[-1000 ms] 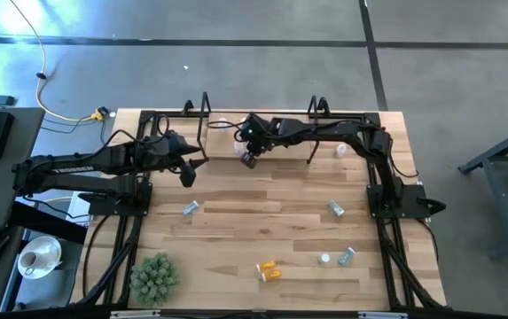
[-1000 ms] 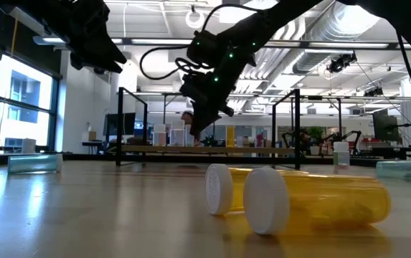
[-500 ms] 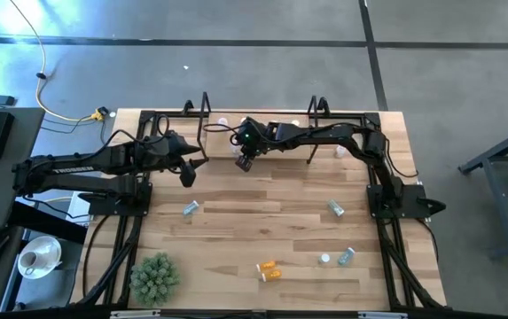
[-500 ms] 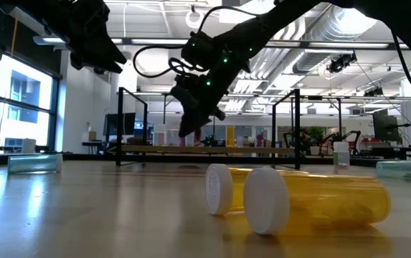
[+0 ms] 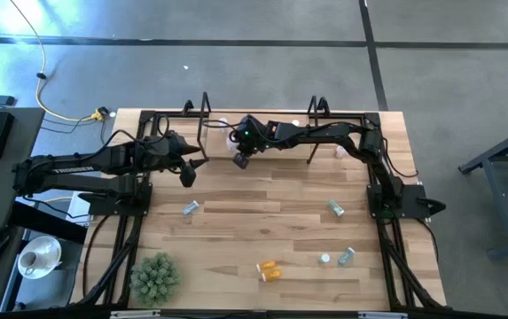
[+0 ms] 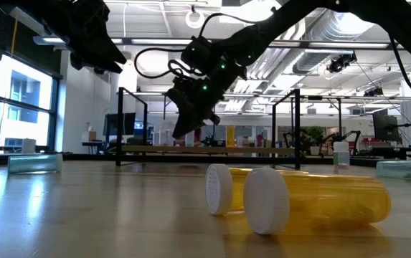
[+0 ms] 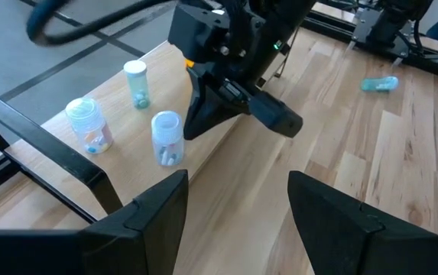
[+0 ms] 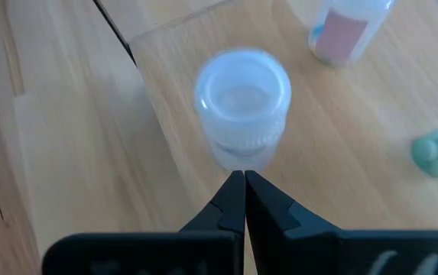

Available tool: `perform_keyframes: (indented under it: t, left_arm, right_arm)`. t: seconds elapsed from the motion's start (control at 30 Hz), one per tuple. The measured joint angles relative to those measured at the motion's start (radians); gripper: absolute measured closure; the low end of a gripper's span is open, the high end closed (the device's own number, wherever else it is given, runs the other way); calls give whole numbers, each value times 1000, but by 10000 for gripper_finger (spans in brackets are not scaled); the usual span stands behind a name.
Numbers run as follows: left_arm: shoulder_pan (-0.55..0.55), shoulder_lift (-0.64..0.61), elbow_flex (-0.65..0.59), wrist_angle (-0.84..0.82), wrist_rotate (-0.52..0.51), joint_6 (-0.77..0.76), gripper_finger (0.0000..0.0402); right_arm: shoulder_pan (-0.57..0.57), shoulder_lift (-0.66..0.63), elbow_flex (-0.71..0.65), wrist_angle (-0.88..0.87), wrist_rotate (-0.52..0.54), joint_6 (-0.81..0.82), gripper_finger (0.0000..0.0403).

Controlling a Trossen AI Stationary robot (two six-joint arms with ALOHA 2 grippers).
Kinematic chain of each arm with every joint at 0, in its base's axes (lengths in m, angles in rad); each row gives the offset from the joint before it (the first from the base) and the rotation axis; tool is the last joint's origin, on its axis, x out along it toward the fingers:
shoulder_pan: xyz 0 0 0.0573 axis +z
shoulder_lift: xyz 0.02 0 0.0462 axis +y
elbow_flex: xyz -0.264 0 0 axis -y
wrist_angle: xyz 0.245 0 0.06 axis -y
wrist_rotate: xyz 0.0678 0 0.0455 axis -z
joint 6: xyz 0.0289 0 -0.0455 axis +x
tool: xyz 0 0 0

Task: Pick and place medicine bottles onto shelf by color
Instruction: Put the left white pill bottle on the shelf aligned with the other white pill bottle

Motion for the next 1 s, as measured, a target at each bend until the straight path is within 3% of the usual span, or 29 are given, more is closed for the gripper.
perform_keyframes:
  t: [0.37,0.77,1.0]
  left_arm:
    - [0,0,0,-1,0,0,188]
    - [0,0,0,-2,0,0,188]
    - [0,0,0,-2,0,0,188]
  right_arm:
    - [0,0,0,91,3,0,402]
    - [1,0,0,-14,-30,25,402]
    - [2,-2,129,-191,-27,-4,402]
